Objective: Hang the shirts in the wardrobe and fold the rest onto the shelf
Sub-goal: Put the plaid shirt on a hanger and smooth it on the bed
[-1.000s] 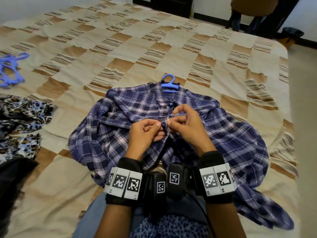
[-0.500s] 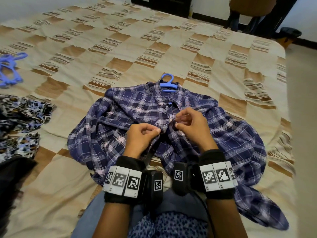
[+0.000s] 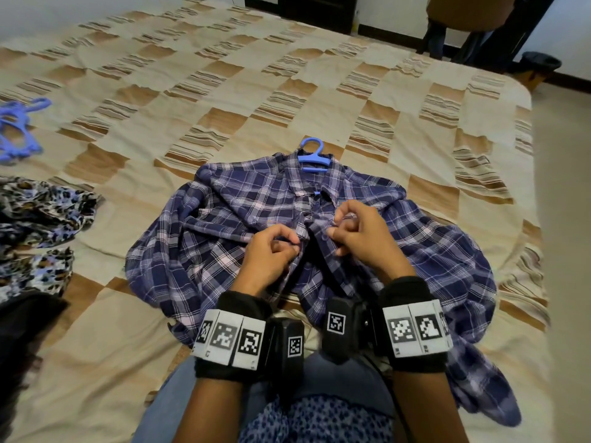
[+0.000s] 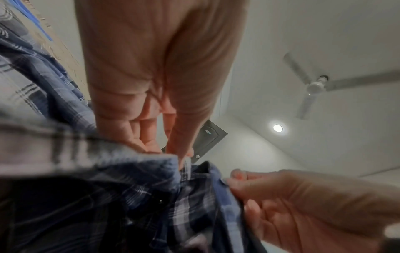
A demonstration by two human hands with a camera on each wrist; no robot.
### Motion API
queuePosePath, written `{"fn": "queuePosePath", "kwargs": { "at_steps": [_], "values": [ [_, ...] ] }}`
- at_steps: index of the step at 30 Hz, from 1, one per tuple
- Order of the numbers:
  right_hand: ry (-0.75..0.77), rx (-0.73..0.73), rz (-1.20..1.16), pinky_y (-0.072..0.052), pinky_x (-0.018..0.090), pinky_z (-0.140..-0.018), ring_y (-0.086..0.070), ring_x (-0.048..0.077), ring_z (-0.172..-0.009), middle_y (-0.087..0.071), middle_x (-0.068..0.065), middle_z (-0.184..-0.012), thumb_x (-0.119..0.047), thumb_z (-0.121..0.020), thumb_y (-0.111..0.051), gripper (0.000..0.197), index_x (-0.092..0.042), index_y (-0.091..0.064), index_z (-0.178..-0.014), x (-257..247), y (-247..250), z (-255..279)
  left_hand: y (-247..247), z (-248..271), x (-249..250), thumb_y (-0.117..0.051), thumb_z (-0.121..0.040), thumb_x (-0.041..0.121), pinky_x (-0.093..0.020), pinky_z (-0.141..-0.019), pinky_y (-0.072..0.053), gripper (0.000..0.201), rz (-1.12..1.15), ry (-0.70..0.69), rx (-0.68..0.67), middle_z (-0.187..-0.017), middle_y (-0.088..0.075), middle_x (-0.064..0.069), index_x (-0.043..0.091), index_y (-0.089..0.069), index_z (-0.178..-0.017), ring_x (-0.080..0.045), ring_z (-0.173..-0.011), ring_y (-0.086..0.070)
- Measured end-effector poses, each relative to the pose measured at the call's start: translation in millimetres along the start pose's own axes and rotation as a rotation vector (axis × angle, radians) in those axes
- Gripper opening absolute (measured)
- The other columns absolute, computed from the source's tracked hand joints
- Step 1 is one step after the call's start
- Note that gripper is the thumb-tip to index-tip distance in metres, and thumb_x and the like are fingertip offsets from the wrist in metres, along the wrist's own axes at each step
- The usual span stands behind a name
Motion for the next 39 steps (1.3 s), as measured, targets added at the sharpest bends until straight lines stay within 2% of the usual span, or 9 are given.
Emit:
{"fn": "queuePosePath", "kwargs": {
  "at_steps": [3,5,7,11,15,19,26,30,39],
  "values": [
    [0.074,-0.026,-0.087,-0.053,0.020,-0.056,-0.054,0.011,-0.062,-0.055,0.005,-0.069,0.009,-0.089,-0.052,0.025,-0.012,-0.058,-0.078,-10.4,-5.6,-0.4,-3.5,1.1,4.1,-0.057,-0.086,-0.004,-0.018,-0.054,-0.037,0.029,-0.024,-0.027,-0.047,-0.063,-0.054,-0.002,0.021,-0.063,-0.073,-0.004,-0.050,-0.043],
    [0.086,-0.048,-0.056,-0.054,0.025,-0.062,-0.056,0.016,-0.066,-0.060,0.006,-0.075,0.011,-0.086,-0.053,0.030,-0.016,-0.065,-0.081,-10.9,-10.1,-1.5,-4.3,1.1,6.4,-0.058,-0.086,-0.003,-0.016,-0.057,-0.040,0.026,-0.016,-0.028,-0.047,-0.067,-0.057,-0.001,0.021,-0.064,-0.077,-0.004,-0.056,-0.048],
    [0.081,-0.039,0.004,-0.048,0.028,-0.063,-0.048,0.015,-0.062,-0.056,-0.001,-0.066,0.012,-0.080,-0.059,0.030,-0.017,-0.069,-0.086,-9.5,-10.6,-1.6,-5.3,1.9,9.0,-0.059,-0.086,-0.001,-0.014,-0.059,-0.043,0.022,0.007,-0.026,-0.038,-0.071,-0.062,-0.003,0.019,-0.065,-0.079,-0.005,-0.060,-0.054],
    [0.034,-0.046,0.206,-0.034,0.009,-0.051,-0.041,-0.002,-0.049,-0.050,-0.017,-0.054,0.005,-0.075,-0.069,0.022,-0.010,-0.072,-0.091,-5.8,-3.6,0.1,-4.8,4.6,9.2,-0.066,-0.083,0.003,-0.011,-0.047,-0.040,0.014,0.102,0.054,-0.036,-0.053,-0.059,0.006,0.010,-0.060,-0.072,0.001,-0.044,-0.051],
    [-0.203,-0.291,0.407,-0.049,0.021,-0.062,-0.056,0.009,-0.059,-0.064,0.001,-0.070,0.006,-0.077,-0.067,0.019,-0.004,-0.073,-0.092,10.5,-5.2,5.8,-7.8,6.8,-4.2,-0.078,-0.074,0.015,-0.015,-0.045,-0.040,0.025,-0.130,0.222,-0.189,-0.066,-0.056,0.003,0.015,-0.054,-0.083,-0.007,-0.054,-0.050],
    [-0.365,-0.356,0.418,-0.043,0.016,-0.043,-0.054,0.003,-0.043,-0.061,0.000,-0.060,0.007,-0.084,-0.059,0.014,0.000,-0.070,-0.090,14.0,-3.0,11.6,-11.8,11.1,-8.1,-0.078,-0.075,0.021,-0.015,-0.050,-0.045,0.019,-0.249,0.301,-0.327,-0.068,-0.054,0.004,0.018,-0.061,-0.080,-0.006,-0.057,-0.049],
    [-0.417,-0.391,0.442,-0.039,0.019,-0.046,-0.051,0.002,-0.040,-0.061,0.000,-0.062,0.004,-0.081,-0.065,0.015,-0.004,-0.072,-0.091,13.9,-4.9,11.9,-12.6,14.9,-8.0,-0.074,-0.078,0.017,-0.012,-0.047,-0.040,0.016,-0.290,0.330,-0.397,-0.054,-0.054,0.010,0.018,-0.063,-0.067,-0.002,-0.050,-0.045],
    [-0.447,-0.451,0.468,-0.043,0.023,-0.055,-0.055,0.010,-0.059,-0.062,0.001,-0.067,0.009,-0.079,-0.065,0.021,0.000,-0.071,-0.097,15.5,-6.8,13.4,-13.5,15.0,-8.2,-0.074,-0.079,0.015,-0.013,-0.047,-0.039,0.012,-0.304,0.323,-0.419,-0.056,-0.056,0.009,0.015,-0.065,-0.070,-0.002,-0.051,-0.045],
    [-0.443,-0.542,0.514,-0.049,0.027,-0.062,-0.058,0.012,-0.064,-0.065,0.000,-0.067,0.002,-0.085,-0.061,0.012,-0.001,-0.072,-0.091,15.2,-12.8,14.6,-15.4,15.2,-10.2,-0.071,-0.080,0.009,-0.011,-0.038,-0.033,0.016,-0.277,0.375,-0.476,-0.044,-0.052,0.009,0.010,-0.062,-0.066,0.001,-0.034,-0.040]
  ]
}}
Point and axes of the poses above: each hand's wrist, its own z-axis away from the middle knuckle, its own y-axis out of the back of the hand, x = y × z, the point moved 3 cm from there along -z, towards the middle knuckle
